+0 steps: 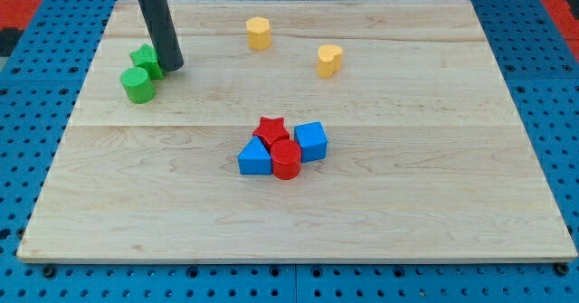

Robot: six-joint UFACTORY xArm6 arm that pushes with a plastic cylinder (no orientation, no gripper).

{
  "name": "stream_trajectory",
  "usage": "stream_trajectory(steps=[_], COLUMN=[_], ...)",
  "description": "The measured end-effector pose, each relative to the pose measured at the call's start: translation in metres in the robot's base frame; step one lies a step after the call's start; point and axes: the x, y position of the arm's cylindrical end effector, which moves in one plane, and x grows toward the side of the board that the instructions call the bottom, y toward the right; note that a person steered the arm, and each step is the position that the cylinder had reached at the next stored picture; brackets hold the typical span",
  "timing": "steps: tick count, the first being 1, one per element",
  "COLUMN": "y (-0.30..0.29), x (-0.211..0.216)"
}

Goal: Slightly push the green blocks towards bottom

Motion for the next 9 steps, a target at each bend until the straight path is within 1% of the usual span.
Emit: stream_trajectory(steps=[1, 2, 3, 4, 6, 7, 8, 9], y=[-0.004, -0.026, -0.035, -0.022, -0.023, -0.023, 0.021, 0.073], x=[-0.033, -0.061, -0.013, 0.002, 0.001, -0.013, -0.038, -0.049])
